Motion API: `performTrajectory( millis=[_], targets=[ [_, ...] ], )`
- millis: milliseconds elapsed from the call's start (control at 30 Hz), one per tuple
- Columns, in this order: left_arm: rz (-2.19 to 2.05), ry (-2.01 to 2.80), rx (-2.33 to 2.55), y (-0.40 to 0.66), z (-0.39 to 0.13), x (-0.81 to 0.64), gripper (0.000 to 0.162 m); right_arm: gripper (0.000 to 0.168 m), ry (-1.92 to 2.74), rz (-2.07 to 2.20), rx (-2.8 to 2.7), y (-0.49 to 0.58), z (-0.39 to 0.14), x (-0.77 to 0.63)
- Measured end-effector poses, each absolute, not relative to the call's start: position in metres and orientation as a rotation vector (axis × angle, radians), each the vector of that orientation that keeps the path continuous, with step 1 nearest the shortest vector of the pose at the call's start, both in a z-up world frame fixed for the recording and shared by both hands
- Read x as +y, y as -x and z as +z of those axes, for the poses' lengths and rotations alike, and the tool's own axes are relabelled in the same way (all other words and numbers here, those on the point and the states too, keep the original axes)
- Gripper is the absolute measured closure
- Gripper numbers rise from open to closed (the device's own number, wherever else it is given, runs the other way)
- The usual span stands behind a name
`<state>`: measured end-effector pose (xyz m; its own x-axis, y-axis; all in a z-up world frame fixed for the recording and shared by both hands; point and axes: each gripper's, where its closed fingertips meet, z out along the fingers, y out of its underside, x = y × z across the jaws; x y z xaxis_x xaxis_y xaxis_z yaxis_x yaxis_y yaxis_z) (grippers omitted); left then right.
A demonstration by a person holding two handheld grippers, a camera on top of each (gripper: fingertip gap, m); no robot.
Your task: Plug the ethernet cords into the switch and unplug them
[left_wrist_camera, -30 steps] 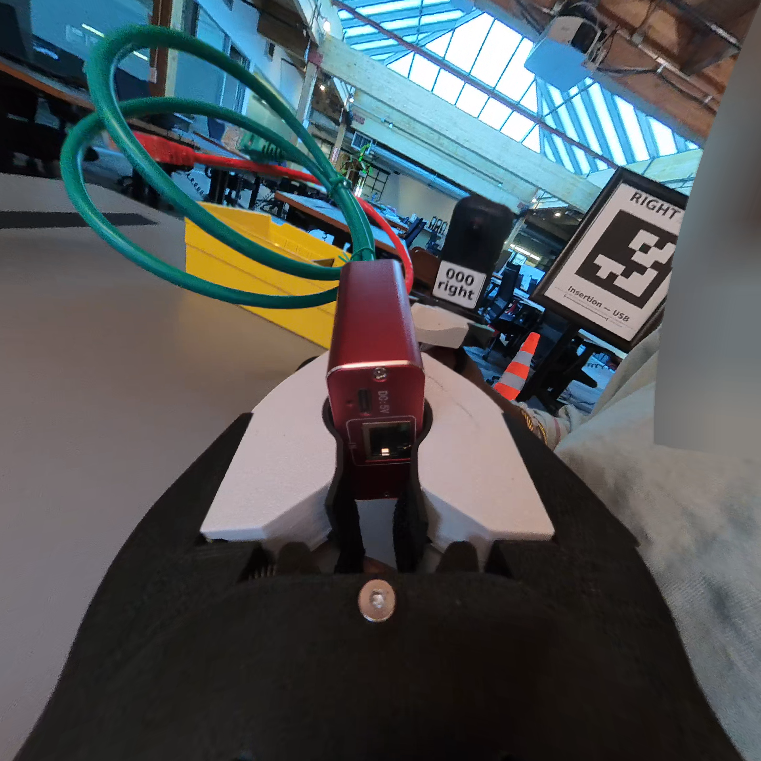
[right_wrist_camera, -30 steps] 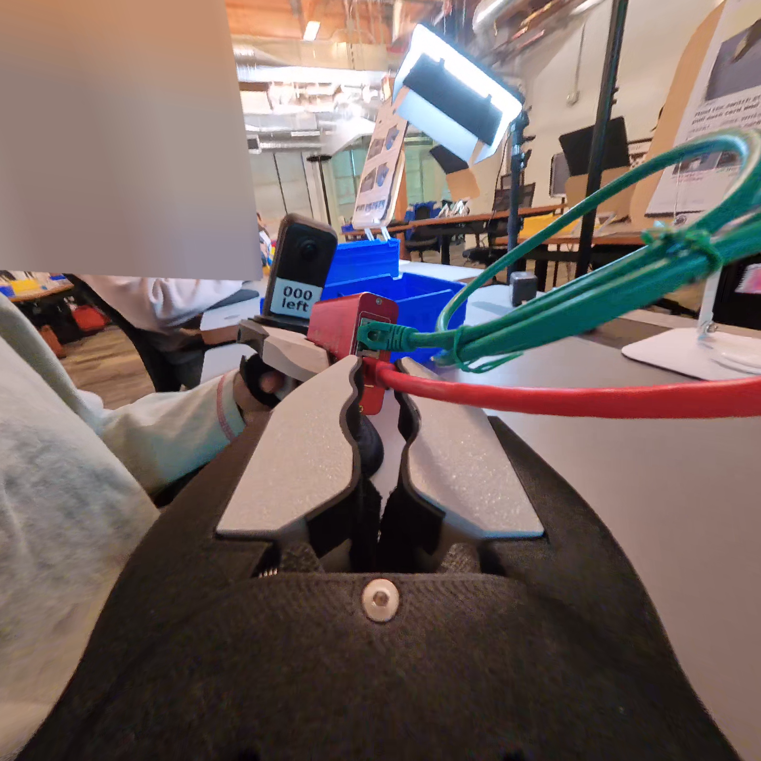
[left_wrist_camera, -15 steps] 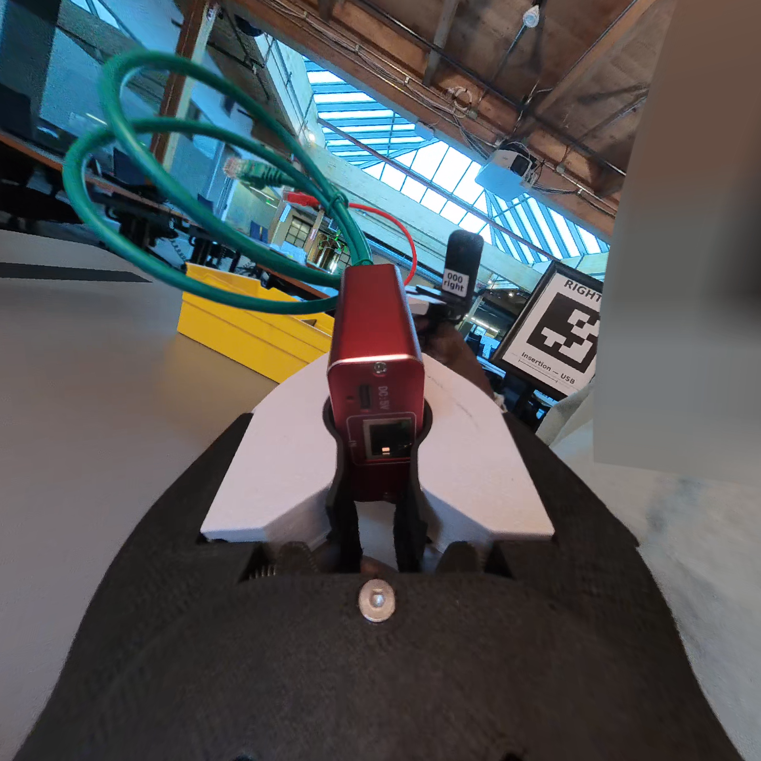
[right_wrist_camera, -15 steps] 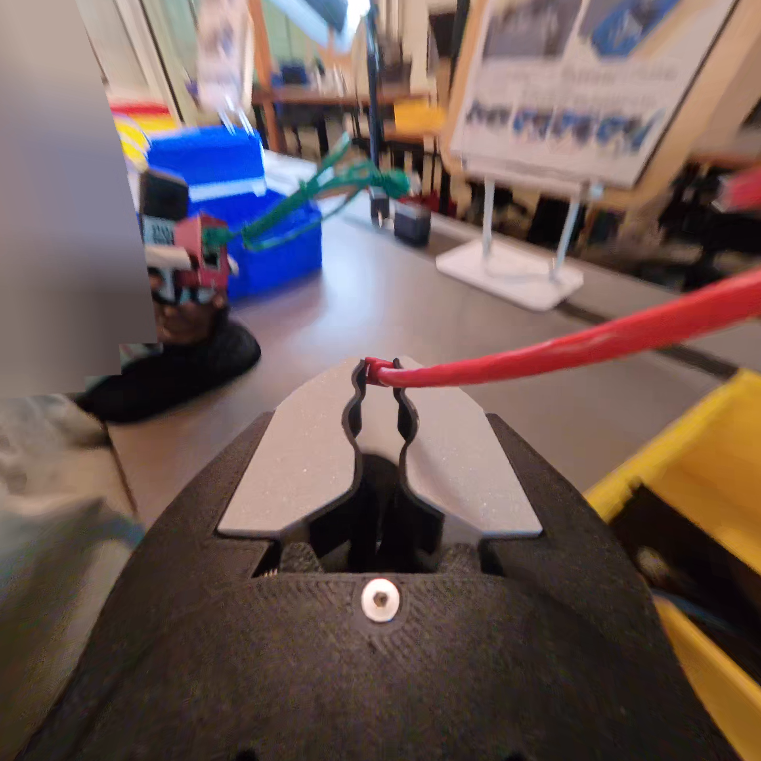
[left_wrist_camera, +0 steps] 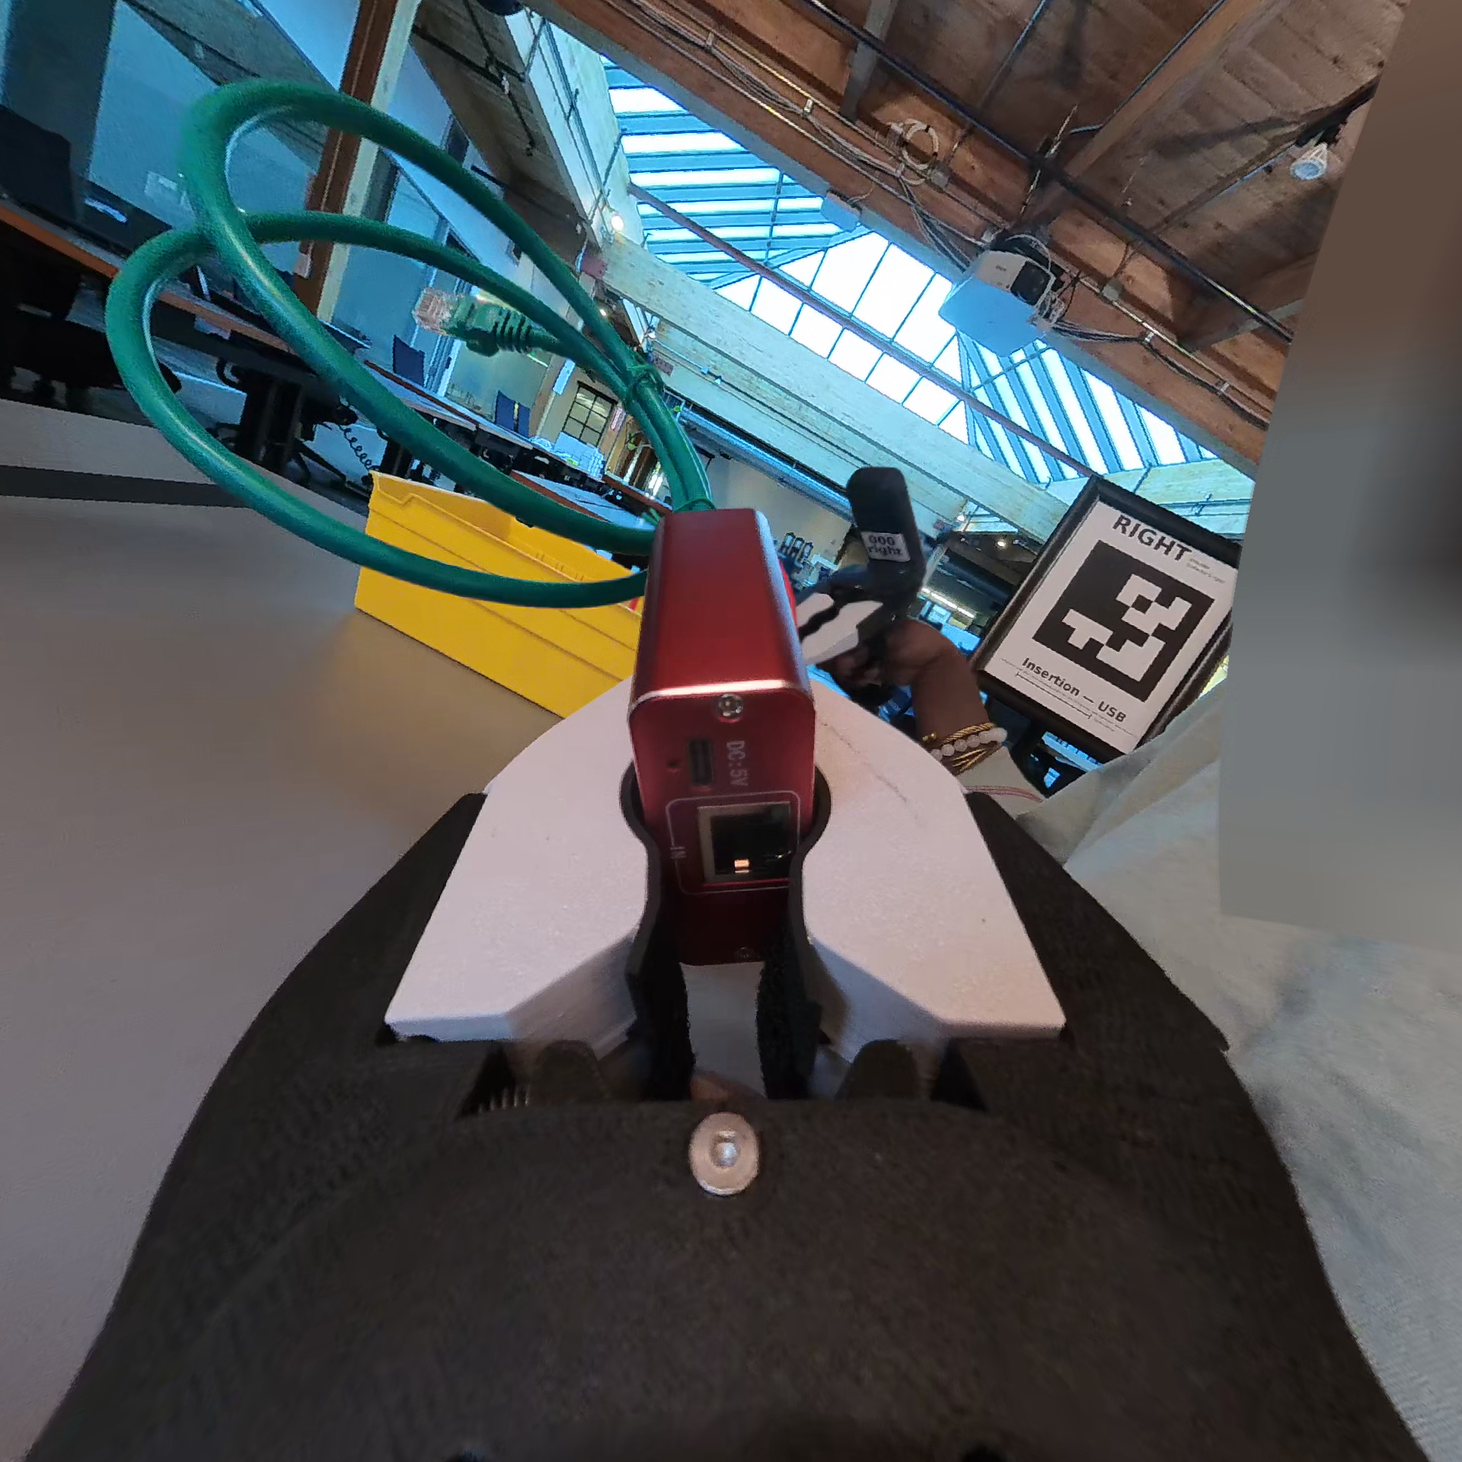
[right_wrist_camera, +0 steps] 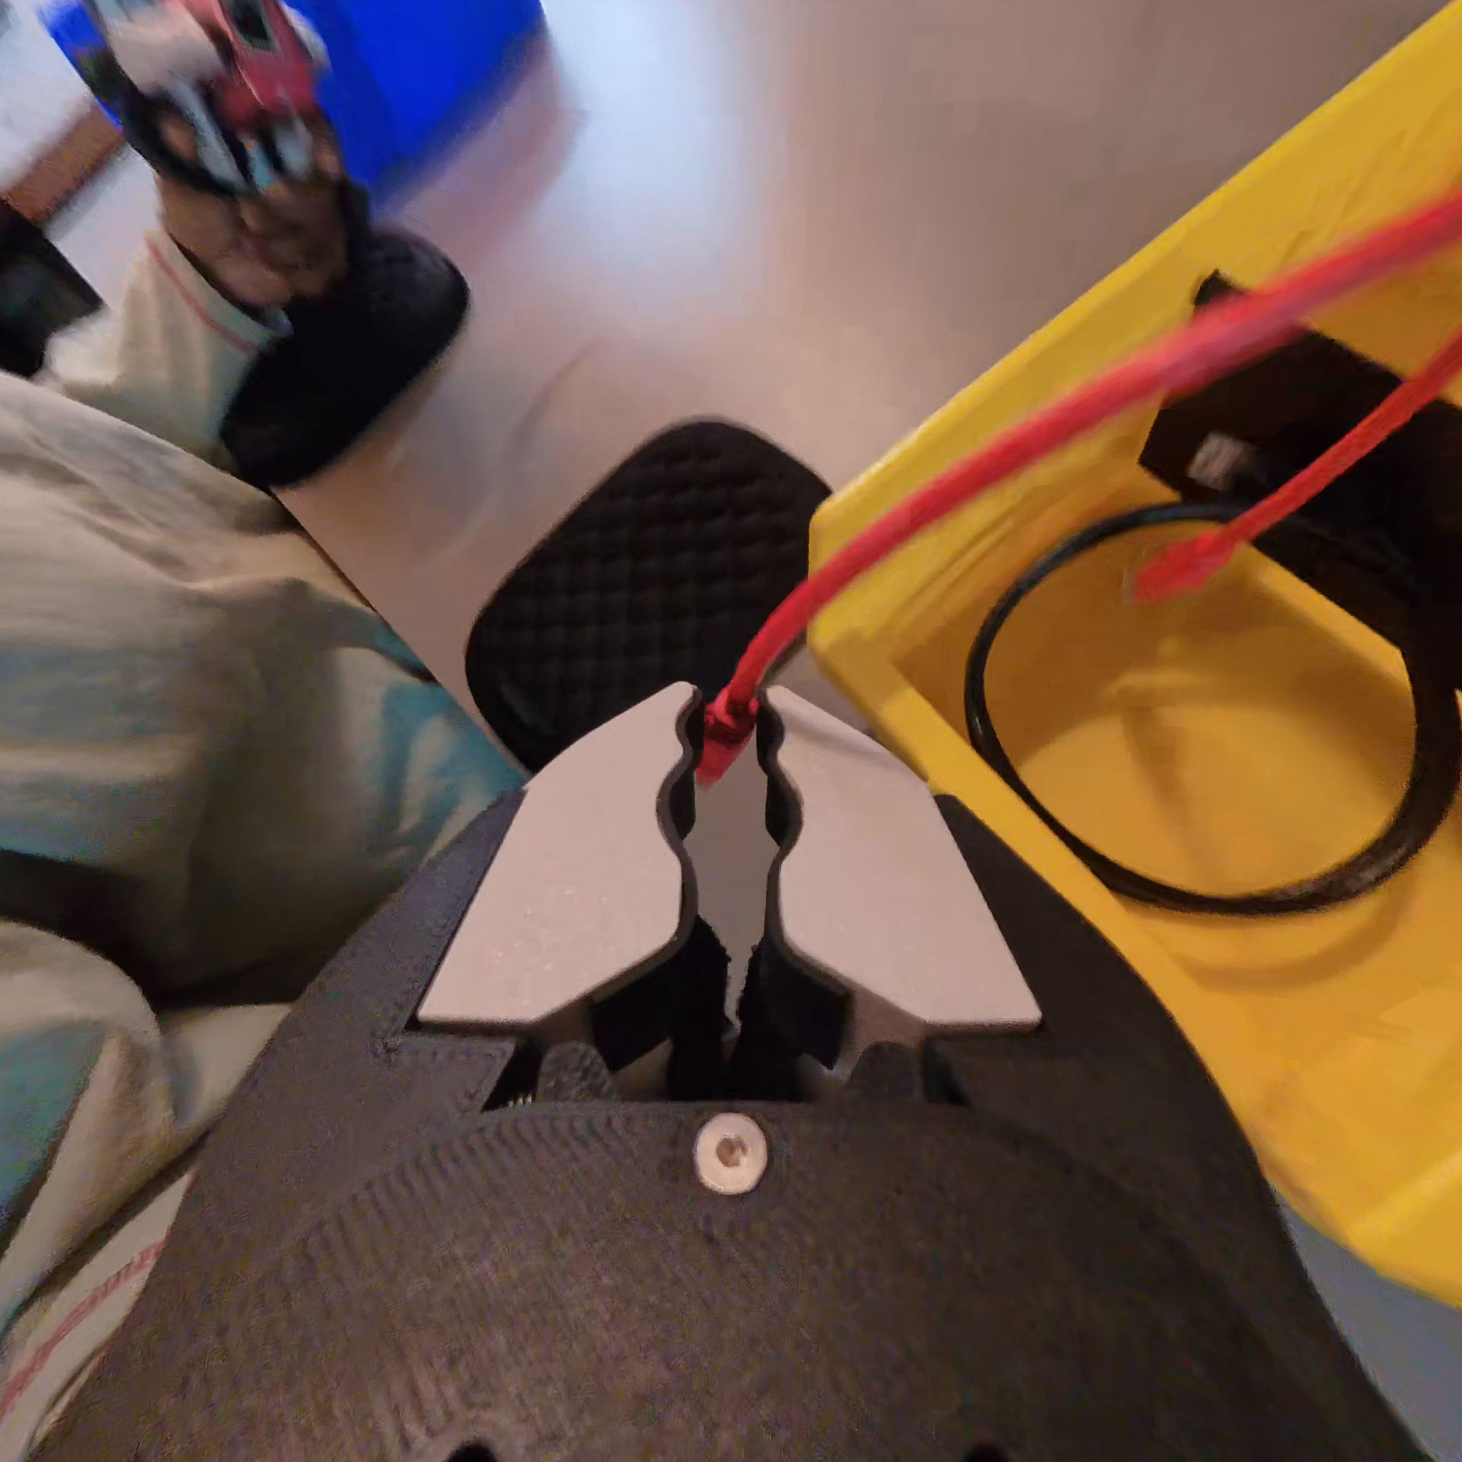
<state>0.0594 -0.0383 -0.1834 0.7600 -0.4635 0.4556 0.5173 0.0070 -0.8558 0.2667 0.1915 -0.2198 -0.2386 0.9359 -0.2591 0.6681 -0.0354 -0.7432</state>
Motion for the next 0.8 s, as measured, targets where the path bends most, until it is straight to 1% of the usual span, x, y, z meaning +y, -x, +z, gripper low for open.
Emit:
performTrajectory(
  millis=[100,167,267,400,500,567,667,733,767,800],
  targets=[
    [-0.771,1.369,-0.049,-0.060,-0.184,-0.038,0.133,0.155,1.650,1.475,-1.648,-0.250,-0.199,0.203],
    [-0.774,1.369,-0.048,-0.060,-0.184,-0.037,0.133,0.157,1.727,1.543,-1.433,-0.243,-0.202,0.229],
    [-0.773,1.375,-0.053,-0.060,-0.186,-0.037,0.133,0.153,1.878,1.355,-1.220,-0.246,-0.229,0.271],
    [-0.780,1.381,-0.057,-0.059,-0.187,-0.035,0.133,0.150,1.801,1.069,-1.113,-0.253,-0.228,0.303],
    [-0.785,1.393,-0.049,-0.062,-0.189,-0.034,0.133,0.155,1.616,0.874,-1.300,-0.250,-0.222,0.298],
    [-0.783,1.404,-0.042,-0.063,-0.190,-0.034,0.133,0.157,1.545,0.745,-1.567,-0.246,-0.239,0.281],
    [-0.782,1.406,-0.041,-0.064,-0.190,-0.034,0.133,0.156,1.576,0.334,-1.792,-0.257,-0.278,0.293],
    [-0.785,1.399,-0.044,-0.063,-0.189,-0.034,0.133,0.154,1.604,0.104,-1.788,-0.266,-0.286,0.311],
    [-0.786,1.398,-0.046,-0.063,-0.189,-0.035,0.133,0.154,1.597,0.090,-1.786,-0.265,-0.285,0.312],
    [-0.786,1.399,-0.047,-0.063,-0.189,-0.035,0.133,0.147,1.592,0.118,-1.780,-0.262,-0.283,0.309]
  ],
)
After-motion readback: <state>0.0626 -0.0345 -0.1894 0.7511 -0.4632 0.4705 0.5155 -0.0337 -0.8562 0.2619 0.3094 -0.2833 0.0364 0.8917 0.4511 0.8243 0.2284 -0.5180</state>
